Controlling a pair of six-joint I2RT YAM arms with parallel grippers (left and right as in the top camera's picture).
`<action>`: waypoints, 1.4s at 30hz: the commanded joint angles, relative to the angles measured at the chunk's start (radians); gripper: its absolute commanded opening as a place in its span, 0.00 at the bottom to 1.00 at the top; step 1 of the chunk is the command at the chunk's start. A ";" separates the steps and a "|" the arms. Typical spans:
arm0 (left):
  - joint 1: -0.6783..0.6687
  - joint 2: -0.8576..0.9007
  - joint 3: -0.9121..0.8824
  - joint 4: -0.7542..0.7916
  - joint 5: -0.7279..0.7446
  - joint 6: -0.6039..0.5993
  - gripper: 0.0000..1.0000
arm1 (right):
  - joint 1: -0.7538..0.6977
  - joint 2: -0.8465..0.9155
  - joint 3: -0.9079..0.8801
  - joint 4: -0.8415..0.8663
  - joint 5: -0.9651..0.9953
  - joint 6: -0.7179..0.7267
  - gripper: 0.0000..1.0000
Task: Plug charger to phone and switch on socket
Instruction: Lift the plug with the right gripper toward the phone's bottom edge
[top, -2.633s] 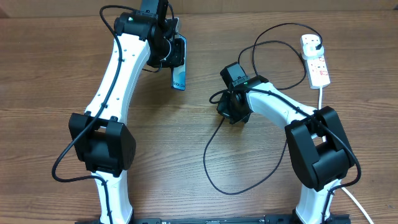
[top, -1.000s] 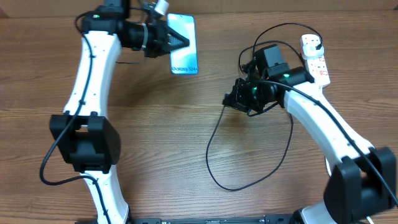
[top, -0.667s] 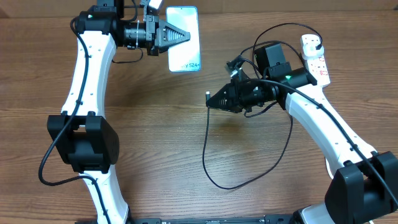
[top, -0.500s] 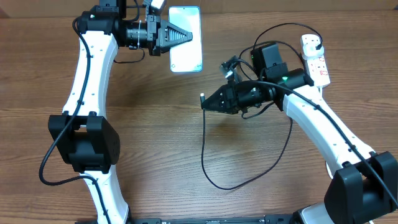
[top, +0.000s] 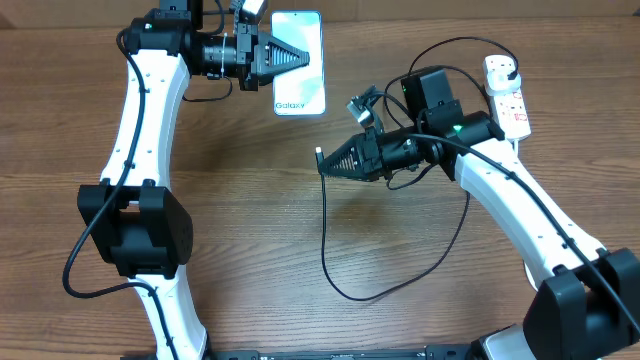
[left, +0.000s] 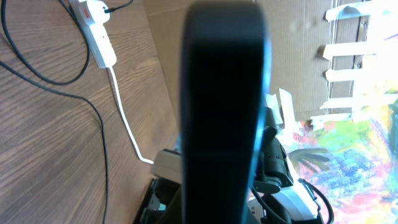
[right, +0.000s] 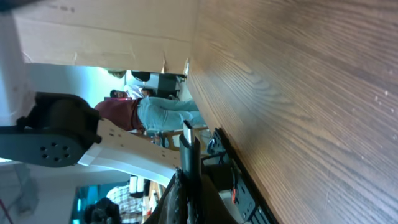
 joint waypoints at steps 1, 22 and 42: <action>-0.020 -0.003 0.005 -0.001 0.027 -0.029 0.04 | 0.001 -0.048 0.011 0.037 -0.027 0.042 0.04; -0.064 -0.003 0.005 -0.008 -0.028 -0.030 0.04 | -0.009 -0.048 0.011 0.173 -0.090 0.146 0.04; -0.059 -0.003 0.005 -0.006 -0.029 -0.067 0.04 | -0.027 -0.048 0.011 0.263 -0.047 0.233 0.04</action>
